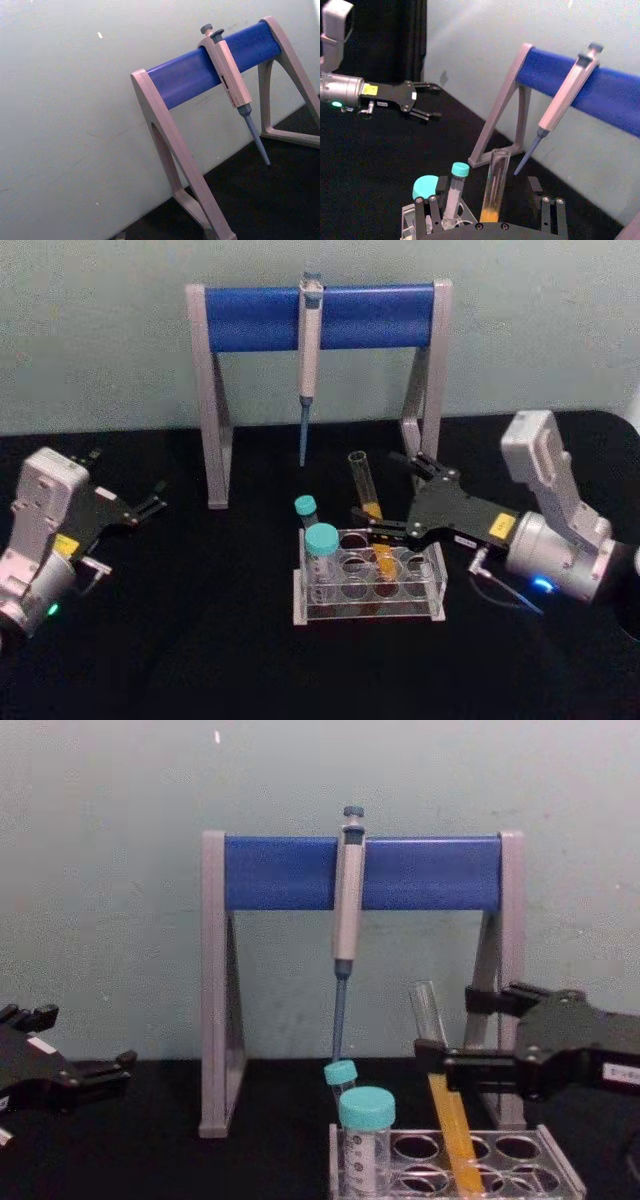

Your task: Pick up the test tube from the test tube rack, shake it, then place it back into the test tube rack.

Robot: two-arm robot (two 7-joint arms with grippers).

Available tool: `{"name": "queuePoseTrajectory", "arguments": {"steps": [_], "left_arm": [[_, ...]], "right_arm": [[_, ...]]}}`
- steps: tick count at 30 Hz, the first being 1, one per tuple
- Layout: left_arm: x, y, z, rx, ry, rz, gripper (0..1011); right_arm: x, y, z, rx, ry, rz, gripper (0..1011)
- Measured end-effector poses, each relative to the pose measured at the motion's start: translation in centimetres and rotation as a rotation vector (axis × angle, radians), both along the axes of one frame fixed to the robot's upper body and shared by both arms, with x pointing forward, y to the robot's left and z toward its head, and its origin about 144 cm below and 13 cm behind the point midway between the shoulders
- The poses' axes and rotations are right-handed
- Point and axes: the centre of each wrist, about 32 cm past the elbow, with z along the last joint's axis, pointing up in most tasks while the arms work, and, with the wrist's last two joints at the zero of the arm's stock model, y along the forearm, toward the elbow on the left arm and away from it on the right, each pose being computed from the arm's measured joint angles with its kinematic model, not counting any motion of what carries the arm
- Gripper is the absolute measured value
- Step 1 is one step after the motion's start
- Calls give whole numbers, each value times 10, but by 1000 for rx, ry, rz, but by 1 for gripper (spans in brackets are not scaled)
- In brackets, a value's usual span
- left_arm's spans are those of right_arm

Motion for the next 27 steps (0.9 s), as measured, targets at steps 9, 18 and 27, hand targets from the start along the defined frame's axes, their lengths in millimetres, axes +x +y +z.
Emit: {"name": "queuePoseTrajectory", "arguments": {"steps": [9, 18, 27], "left_arm": [[0, 0, 0, 0, 0, 0, 1001], [0, 0, 0, 0, 0, 0, 1001], [0, 0, 0, 0, 0, 0, 1001]], "right_arm": [[11, 10, 3, -13, 105, -26, 1000], [16, 13, 0, -19, 155, -43, 1000], [17, 12, -2, -14, 157, -47, 1000]]}}
